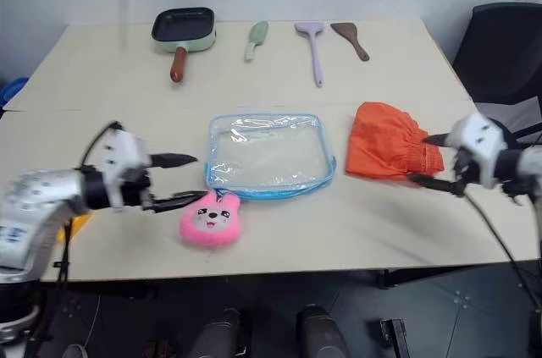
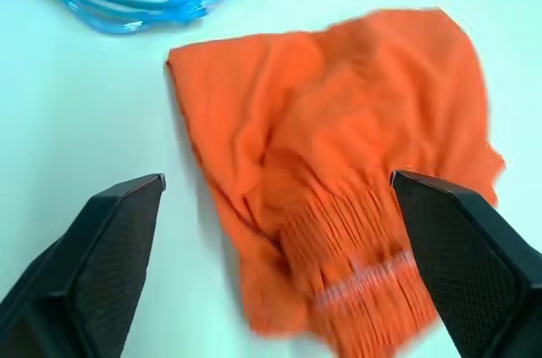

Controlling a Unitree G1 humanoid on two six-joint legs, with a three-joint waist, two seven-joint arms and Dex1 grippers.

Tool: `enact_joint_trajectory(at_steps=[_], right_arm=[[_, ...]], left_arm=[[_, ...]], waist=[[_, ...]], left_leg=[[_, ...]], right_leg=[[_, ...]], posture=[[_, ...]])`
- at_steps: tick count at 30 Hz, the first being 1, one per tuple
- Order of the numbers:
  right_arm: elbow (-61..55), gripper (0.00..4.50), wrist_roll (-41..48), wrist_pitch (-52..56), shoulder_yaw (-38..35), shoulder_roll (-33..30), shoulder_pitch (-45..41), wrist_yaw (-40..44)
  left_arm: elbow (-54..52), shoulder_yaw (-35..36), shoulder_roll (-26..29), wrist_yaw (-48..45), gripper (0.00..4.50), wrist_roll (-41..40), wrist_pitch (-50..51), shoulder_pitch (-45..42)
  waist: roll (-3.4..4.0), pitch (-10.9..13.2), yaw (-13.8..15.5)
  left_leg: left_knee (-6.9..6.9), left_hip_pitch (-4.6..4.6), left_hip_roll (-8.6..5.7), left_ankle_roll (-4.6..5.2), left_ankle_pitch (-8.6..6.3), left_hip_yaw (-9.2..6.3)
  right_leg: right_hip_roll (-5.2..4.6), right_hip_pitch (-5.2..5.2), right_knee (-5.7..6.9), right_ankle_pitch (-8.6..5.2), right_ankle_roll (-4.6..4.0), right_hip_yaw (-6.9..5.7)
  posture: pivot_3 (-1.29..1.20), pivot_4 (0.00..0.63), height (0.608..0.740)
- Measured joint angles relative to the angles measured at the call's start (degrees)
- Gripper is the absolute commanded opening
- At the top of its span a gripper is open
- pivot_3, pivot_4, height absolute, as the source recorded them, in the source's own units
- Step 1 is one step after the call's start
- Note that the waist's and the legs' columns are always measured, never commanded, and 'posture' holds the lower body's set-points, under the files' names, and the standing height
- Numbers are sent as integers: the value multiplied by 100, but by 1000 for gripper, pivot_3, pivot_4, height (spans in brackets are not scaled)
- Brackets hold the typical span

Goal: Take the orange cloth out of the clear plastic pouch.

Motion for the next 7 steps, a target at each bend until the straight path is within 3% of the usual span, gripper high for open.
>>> enact_joint_trajectory(at_steps=[7], right_arm=[[1308, 4500, -3, 569, -107, -125, -590, 122]], left_arm=[[446, 1578, 794, -633, 3601, -465, 155, 606]], waist=[[9, 8, -28]], left_leg=[[-15, -1, -7, 1, 0, 13]], right_leg=[[-8, -13, -7, -1, -4, 10]], posture=[[0, 150, 740]])
